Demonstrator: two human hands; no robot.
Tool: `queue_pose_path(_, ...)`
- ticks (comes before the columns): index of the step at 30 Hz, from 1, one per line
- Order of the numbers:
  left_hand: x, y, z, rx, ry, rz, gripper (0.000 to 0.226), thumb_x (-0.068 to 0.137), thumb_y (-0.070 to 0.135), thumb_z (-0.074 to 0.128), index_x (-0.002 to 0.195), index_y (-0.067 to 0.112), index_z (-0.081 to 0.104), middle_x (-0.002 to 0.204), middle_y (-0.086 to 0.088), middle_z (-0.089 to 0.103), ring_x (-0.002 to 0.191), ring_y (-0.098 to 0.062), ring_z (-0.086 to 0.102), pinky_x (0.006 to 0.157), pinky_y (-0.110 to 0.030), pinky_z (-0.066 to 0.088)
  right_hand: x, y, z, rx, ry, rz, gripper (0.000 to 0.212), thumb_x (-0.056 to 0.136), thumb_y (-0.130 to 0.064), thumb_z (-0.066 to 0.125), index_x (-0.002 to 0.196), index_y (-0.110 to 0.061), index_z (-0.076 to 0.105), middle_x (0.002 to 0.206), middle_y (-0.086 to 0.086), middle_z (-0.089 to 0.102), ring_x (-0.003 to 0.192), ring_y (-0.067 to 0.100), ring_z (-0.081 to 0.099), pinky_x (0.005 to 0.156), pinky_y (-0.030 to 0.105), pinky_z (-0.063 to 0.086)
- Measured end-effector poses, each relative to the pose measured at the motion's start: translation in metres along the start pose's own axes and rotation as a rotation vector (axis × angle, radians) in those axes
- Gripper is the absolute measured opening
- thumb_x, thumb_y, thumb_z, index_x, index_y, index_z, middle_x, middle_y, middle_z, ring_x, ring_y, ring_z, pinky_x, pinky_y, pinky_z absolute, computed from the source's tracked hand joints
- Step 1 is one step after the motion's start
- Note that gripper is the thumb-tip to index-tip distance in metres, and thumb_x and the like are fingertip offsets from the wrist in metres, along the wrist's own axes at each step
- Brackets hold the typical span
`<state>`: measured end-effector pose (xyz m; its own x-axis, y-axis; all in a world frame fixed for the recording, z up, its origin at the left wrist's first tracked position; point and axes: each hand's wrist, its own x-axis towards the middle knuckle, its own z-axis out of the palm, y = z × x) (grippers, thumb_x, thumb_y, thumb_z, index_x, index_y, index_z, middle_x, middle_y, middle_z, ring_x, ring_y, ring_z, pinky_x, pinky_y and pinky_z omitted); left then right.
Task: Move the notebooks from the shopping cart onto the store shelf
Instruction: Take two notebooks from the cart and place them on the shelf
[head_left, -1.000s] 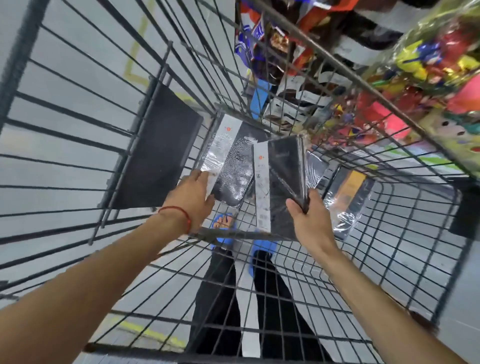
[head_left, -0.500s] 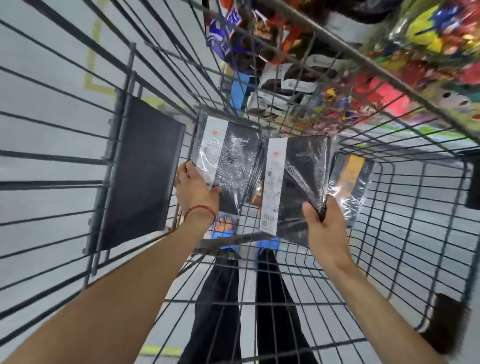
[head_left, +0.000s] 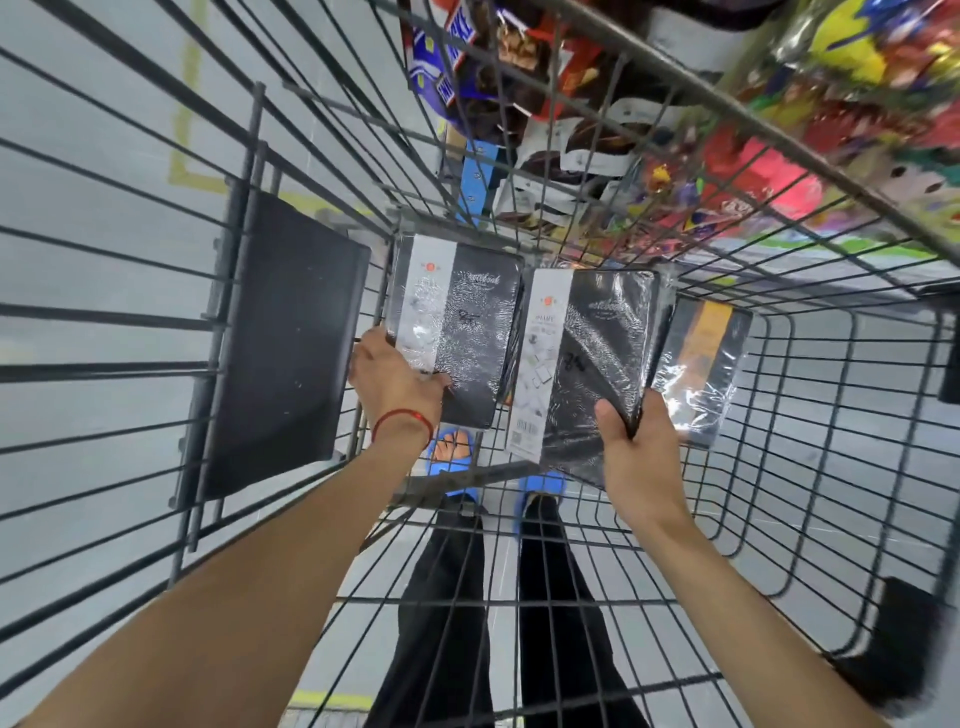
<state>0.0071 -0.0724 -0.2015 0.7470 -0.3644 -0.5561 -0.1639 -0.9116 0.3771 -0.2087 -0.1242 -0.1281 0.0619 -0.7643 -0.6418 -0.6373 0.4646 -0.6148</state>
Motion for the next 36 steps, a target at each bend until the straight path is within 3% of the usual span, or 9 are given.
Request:
queue_pose_path(9, -0.007, 0.003, -0.008, -0.018, 0.009, -0.011, 0.084, 0.064, 0.025, 0.092, 0.132, 0.009, 0.046, 0.123, -0.010, 0.054, 0.114, -0.027, 0.053, 0.102, -0.036, 0.046, 0.009, 0.001, 0.003, -0.059, -0.002, 0.074, 0.063, 0.098, -0.051, 0.049, 0.145, -0.010, 0.037, 0.143, 0.010, 0.053, 0.137, 0.028, 0.046, 0.118, 0.050, 0.034)
queue_pose_path(12, -0.001, 0.001, -0.009, -0.092, -0.027, -0.065, 0.061, 0.074, 0.020, 0.085, 0.123, 0.007, 0.051, 0.109, -0.008, 0.061, 0.103, -0.026, 0.061, 0.095, -0.040, 0.053, 0.012, 0.005, 0.007, -0.057, -0.004, 0.093, 0.070, 0.094, -0.059, 0.049, 0.141, -0.009, 0.038, 0.119, 0.010, 0.063, 0.110, 0.027, 0.060, 0.104, 0.039, 0.046)
queue_pose_path(14, 0.001, -0.002, -0.011, -0.174, -0.080, -0.110, 0.043, 0.084, 0.018, 0.076, 0.117, 0.008, 0.051, 0.091, -0.001, 0.062, 0.091, -0.023, 0.064, 0.091, -0.042, 0.055, 0.011, 0.007, 0.007, -0.057, -0.011, 0.099, 0.063, 0.097, -0.054, 0.050, 0.137, -0.006, 0.041, 0.092, 0.011, 0.062, 0.077, 0.024, 0.059, 0.071, 0.017, 0.048)
queue_pose_path(16, -0.002, -0.005, -0.014, -0.222, -0.134, -0.106, 0.037, 0.090, 0.019, 0.069, 0.120, 0.010, 0.049, 0.085, 0.002, 0.061, 0.085, -0.018, 0.063, 0.092, -0.041, 0.054, 0.008, 0.003, 0.007, -0.096, -0.004, 0.101, 0.048, 0.103, -0.036, 0.050, 0.137, -0.004, 0.042, 0.095, 0.019, 0.065, 0.081, 0.031, 0.063, 0.058, 0.008, 0.044)
queue_pose_path(20, -0.010, -0.012, -0.019, -0.244, -0.251, -0.032, 0.056, 0.095, 0.031, 0.061, 0.144, 0.018, 0.037, 0.139, -0.009, 0.053, 0.129, -0.027, 0.051, 0.110, -0.048, 0.041, 0.002, -0.006, 0.004, -0.074, -0.006, 0.078, 0.055, 0.105, -0.028, 0.047, 0.148, 0.001, 0.031, 0.135, 0.019, 0.056, 0.127, 0.032, 0.052, 0.094, 0.019, 0.041)
queue_pose_path(24, -0.026, -0.004, -0.033, -0.261, -0.316, 0.000, 0.052, 0.097, 0.029, 0.058, 0.143, 0.023, 0.034, 0.131, 0.000, 0.055, 0.119, -0.025, 0.054, 0.104, -0.046, 0.046, -0.009, -0.022, -0.001, -0.031, -0.018, 0.131, 0.057, 0.106, -0.024, 0.046, 0.153, -0.002, 0.023, 0.144, 0.004, 0.044, 0.136, 0.015, 0.038, 0.097, 0.013, 0.020)
queue_pose_path(29, -0.051, 0.003, -0.068, -0.233, -0.292, 0.073, 0.041, 0.094, 0.030, 0.059, 0.132, 0.020, 0.047, 0.109, -0.006, 0.067, 0.100, -0.031, 0.063, 0.093, -0.047, 0.052, -0.039, -0.032, -0.013, 0.046, 0.043, 0.115, 0.034, 0.104, -0.033, 0.048, 0.124, -0.005, 0.047, 0.099, -0.004, 0.058, 0.093, 0.012, 0.055, 0.091, 0.032, 0.042)
queue_pose_path(33, -0.083, 0.007, -0.112, -0.273, -0.295, 0.133, 0.031, 0.096, 0.028, 0.059, 0.124, 0.019, 0.050, 0.112, -0.006, 0.067, 0.104, -0.030, 0.063, 0.095, -0.049, 0.051, -0.086, -0.050, -0.038, 0.107, 0.056, 0.128, 0.056, 0.101, -0.045, 0.048, 0.145, -0.013, 0.038, 0.139, 0.008, 0.055, 0.131, 0.025, 0.050, 0.112, 0.046, 0.039)
queue_pose_path(36, -0.113, 0.015, -0.144, -0.294, -0.307, 0.171, 0.033, 0.098, 0.024, 0.056, 0.128, 0.016, 0.045, 0.121, -0.008, 0.062, 0.111, -0.033, 0.059, 0.100, -0.048, 0.047, -0.123, -0.062, -0.066, 0.140, 0.098, 0.082, 0.045, 0.104, -0.034, 0.048, 0.142, -0.011, 0.043, 0.127, 0.000, 0.059, 0.125, 0.020, 0.053, 0.097, 0.025, 0.043)
